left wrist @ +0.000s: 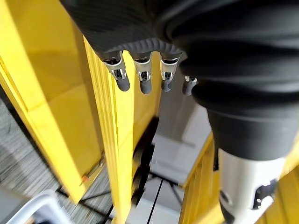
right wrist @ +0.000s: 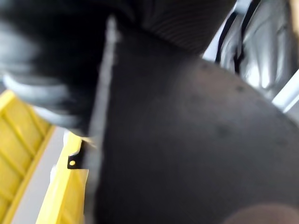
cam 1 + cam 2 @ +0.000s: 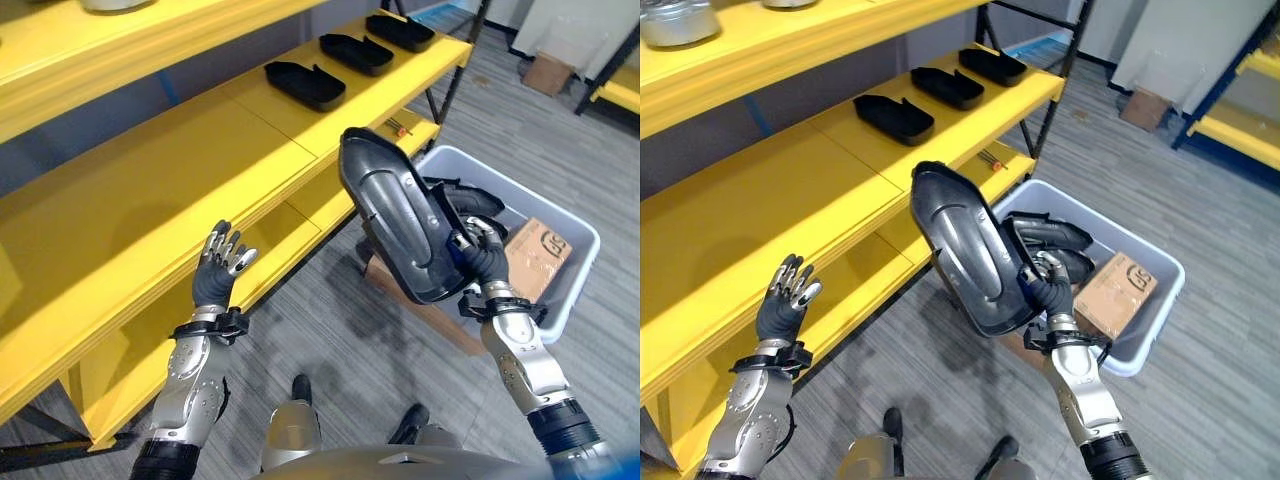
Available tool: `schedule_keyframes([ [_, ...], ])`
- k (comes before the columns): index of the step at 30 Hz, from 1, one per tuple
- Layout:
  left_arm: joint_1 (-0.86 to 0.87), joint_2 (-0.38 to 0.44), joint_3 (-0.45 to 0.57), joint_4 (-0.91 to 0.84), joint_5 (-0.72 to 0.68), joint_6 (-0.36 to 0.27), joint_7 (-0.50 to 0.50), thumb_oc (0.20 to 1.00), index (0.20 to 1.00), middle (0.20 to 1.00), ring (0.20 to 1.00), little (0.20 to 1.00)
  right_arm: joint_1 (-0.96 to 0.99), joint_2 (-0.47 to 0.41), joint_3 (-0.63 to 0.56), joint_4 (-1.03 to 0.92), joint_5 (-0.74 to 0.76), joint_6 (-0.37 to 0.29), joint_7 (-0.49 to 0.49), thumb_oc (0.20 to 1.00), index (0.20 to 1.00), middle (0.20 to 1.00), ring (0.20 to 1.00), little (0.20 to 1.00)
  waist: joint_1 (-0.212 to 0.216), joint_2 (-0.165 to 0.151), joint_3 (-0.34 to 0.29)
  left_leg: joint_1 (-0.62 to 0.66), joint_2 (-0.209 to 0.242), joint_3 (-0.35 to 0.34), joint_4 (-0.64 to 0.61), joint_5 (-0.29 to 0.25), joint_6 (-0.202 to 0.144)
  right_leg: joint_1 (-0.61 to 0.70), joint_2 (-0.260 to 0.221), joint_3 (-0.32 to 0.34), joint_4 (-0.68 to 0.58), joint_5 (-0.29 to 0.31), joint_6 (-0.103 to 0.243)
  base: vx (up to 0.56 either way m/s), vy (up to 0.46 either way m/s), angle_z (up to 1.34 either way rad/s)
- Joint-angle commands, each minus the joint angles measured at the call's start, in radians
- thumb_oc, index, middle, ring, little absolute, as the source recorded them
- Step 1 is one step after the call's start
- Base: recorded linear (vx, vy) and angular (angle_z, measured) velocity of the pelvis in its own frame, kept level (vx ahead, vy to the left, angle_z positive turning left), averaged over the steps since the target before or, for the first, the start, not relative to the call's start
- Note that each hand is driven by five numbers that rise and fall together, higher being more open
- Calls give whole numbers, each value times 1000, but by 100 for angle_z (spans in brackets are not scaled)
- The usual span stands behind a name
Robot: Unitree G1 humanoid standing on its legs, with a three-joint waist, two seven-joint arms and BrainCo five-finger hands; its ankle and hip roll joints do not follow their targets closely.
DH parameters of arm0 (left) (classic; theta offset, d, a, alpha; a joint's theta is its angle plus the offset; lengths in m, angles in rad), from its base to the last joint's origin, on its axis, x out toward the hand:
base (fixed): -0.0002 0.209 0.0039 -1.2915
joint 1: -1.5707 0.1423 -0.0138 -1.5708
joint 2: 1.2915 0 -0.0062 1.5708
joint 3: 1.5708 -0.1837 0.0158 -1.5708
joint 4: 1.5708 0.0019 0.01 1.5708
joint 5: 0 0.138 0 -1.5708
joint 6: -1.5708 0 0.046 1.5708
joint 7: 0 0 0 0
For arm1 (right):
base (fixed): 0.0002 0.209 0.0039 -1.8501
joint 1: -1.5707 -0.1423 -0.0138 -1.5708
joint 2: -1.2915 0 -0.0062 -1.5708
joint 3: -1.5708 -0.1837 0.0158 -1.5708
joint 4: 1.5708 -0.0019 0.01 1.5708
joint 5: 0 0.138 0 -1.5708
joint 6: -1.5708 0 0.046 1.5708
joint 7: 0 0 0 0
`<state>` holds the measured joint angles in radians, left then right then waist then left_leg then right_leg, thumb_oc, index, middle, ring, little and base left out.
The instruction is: Move parts from the plastic box to the shelf.
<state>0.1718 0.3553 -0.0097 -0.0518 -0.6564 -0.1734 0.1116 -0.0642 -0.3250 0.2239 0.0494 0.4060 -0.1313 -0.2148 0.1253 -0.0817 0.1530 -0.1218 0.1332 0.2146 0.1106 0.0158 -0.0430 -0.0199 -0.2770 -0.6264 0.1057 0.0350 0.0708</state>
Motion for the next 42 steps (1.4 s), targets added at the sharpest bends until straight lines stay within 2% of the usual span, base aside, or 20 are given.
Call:
schedule_keyframes([
  [1,12,30,-3,-78,30,-46,-13,1000,1000,1000,1000,1000,-84,-13,-29,-65,-4,-59,7,200,200,200,200,200,-4,-6,-42,-40,36,-6,-33,43,-22,130,-21,6,-8,-70,67,96,126,23],
  [5,14,31,13,-82,34,-51,-5,1000,1000,1000,1000,1000,-136,-6,0,-47,-17,-54,6,200,200,200,200,200,30,-30,-39,-59,9,-9,-6,12,-4,139,-48,-13,-17,-20,97,80,114,6],
  [7,-6,42,37,-86,33,-67,28,1000,1000,1000,1000,1000,-205,21,36,-24,-34,-44,-8,200,200,200,200,200,74,-42,-31,-74,-46,-14,26,-41,30,135,-112,-24,11,55,136,170,345,19],
  [9,-11,42,35,-87,38,-65,32,1000,1000,1000,1000,1000,-201,28,36,-24,-33,-42,-5,200,200,200,200,200,78,-44,-30,-67,-76,-19,24,-57,52,133,-144,-20,49,90,151,150,293,24],
  [10,-20,50,26,-82,47,-63,30,1000,1000,1000,1000,1000,-185,21,26,-37,-65,-35,-11,200,200,200,200,200,60,-33,-33,-34,-123,-51,-2,-73,87,117,-185,35,154,174,149,192,326,47],
  [11,-26,56,20,-81,52,-65,31,1000,1000,1000,1000,1000,-179,17,21,-49,-78,-35,-14,200,200,200,200,200,41,-25,-29,-17,-142,-70,-22,-70,103,91,-202,92,219,214,151,199,432,95],
  [12,-40,68,11,-78,65,-67,32,1000,1000,1000,1000,1000,-171,19,22,-60,-68,-40,-11,200,200,200,200,200,17,-9,-20,4,-152,-88,-52,-59,117,38,-201,172,302,215,142,39,314,131],
  [13,-62,89,2,-68,93,-68,33,1000,1000,1000,1000,1000,-151,21,12,-66,-44,-48,-1,200,200,200,200,200,-11,3,-20,7,-150,-97,-83,-29,126,-15,-140,246,324,176,97,30,258,116],
  [15,-62,104,-3,-58,110,-66,14,1000,1000,1000,1000,1000,-128,11,9,-71,-28,-48,22,200,200,200,200,200,-47,30,-12,54,-145,-123,-138,-14,122,-121,-43,328,346,77,60,86,138,85],
  [16,-65,110,-2,-55,118,-67,8,1000,1000,1000,1000,1000,-114,7,5,-76,-11,-52,27,200,200,200,200,200,-67,43,-2,70,-138,-140,-152,-9,113,-168,-13,363,303,39,49,120,36,43],
  [18,-76,118,-11,-48,115,-66,1,1000,1000,1000,1000,1000,-106,1,1,-83,-5,-52,30,200,200,200,200,200,-92,49,27,89,-140,-165,-159,-13,102,-223,-5,410,202,65,58,129,-70,19],
  [21,-123,119,-29,-26,117,-77,3,1000,1000,1000,1000,1000,-105,10,-13,-90,-10,-56,24,200,200,200,200,200,-137,42,59,113,-142,-211,-147,-46,75,-265,33,540,-52,127,100,182,-144,75],
  [24,-111,107,-37,-29,117,-77,-16,1000,1000,1000,1000,1000,-82,7,-30,-108,-13,-56,30,200,200,200,200,200,-144,18,61,120,-141,-242,-121,-77,60,-242,4,541,-129,172,131,217,-223,124],
  [25,-97,97,-41,-28,105,-74,-30,1000,1000,1000,1000,1000,-51,-2,-49,-113,-7,-57,44,200,200,200,200,200,-150,-2,43,132,-147,-273,-111,-99,51,-209,7,565,-129,171,135,302,-319,117],
  [27,-93,92,-41,-26,105,-76,-33,1000,1000,1000,1000,1000,-41,-3,-56,-109,-11,-54,45,200,200,200,200,200,-151,-12,33,144,-148,-285,-104,-110,48,-186,7,564,-121,170,141,203,-206,104],
  [29,-42,66,-20,-38,93,-72,-34,1000,1000,1000,1000,1000,-35,-17,-63,-110,-21,-52,51,200,200,200,200,200,-139,-11,4,174,-110,-308,-112,-118,30,-161,24,511,-94,138,132,272,-322,119],
  [30,-21,61,-12,-42,89,-69,-35,1000,1000,1000,1000,1000,-28,-18,-64,-107,-16,-52,53,200,200,200,200,200,-138,-9,-3,185,-93,-314,-123,-116,23,-146,32,495,-91,126,126,353,-559,61],
  [31,16,54,9,-44,60,-66,-34,1000,1000,1000,1000,1000,-29,-32,-66,-101,-21,-53,52,200,200,200,200,200,-126,-3,-27,190,-31,-321,-155,-89,-7,-124,58,452,-82,82,105,208,-414,5],
  [37,21,54,13,-56,48,-69,-21,1000,1000,1000,1000,1000,-56,-53,-59,-103,-24,-64,36,200,200,200,200,200,-115,31,-35,185,44,-332,-193,-43,-45,-140,98,421,0,1,70,89,-231,-3],
  [42,47,38,6,-67,35,-67,-22,1000,1000,1000,1000,1000,-90,-52,-25,-99,-11,-71,36,200,200,200,200,200,-99,47,-37,171,67,-338,-183,-20,-60,-127,122,410,14,-38,47,42,-118,3],
])
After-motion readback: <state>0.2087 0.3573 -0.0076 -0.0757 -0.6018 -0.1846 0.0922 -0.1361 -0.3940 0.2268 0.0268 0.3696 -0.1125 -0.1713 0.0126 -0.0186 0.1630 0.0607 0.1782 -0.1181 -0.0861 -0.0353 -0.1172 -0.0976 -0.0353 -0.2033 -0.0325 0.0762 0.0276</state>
